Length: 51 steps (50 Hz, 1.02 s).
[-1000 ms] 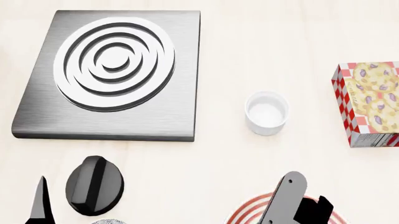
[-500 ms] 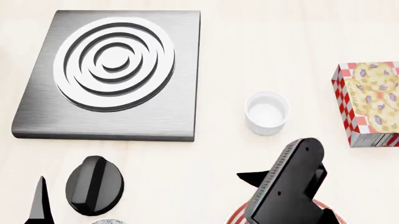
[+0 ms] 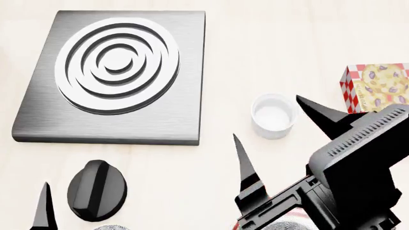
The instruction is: Pick the akita bowl on the ramekin and place it on the plate.
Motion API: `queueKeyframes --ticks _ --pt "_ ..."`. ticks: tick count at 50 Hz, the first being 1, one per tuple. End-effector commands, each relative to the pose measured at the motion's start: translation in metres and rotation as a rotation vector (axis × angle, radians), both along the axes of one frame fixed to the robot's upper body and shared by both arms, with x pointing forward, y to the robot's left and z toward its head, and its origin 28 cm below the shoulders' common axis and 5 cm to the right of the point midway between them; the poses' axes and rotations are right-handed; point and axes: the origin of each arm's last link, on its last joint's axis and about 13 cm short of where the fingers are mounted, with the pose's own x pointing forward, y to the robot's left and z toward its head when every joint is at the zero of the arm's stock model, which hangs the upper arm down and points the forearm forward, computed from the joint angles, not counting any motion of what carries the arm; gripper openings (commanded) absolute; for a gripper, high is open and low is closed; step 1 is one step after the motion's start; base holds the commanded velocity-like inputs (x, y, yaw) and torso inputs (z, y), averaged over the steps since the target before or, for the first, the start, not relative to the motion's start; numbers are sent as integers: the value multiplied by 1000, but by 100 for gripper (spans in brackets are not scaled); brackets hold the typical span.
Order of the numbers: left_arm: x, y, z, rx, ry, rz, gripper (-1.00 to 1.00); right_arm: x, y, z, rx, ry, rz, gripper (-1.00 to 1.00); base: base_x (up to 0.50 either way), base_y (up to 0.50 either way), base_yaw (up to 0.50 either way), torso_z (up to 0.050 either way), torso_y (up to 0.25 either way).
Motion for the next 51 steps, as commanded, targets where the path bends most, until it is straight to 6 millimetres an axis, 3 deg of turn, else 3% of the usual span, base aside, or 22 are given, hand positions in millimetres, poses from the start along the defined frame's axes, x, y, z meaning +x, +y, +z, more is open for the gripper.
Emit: queueKeyframes --ticks 1,14,33,51 --pt "0 -2 -1 4 5 -3 100 5 -2 -3 155 -128 -146 100 0 0 0 0 0" --pt "0 -1 -1 3 2 0 100 -2 -5 -1 240 -295 -285 100 0 0 0 0 0" --pt "1 0 -3 -5 16 5 100 -15 -7 14 372 -448 -318 100 0 0 0 0 0" --pt "0 1 -1 -25 -2 -18 100 -22 -5 23 370 -491 -296 100 0 0 0 0 250"
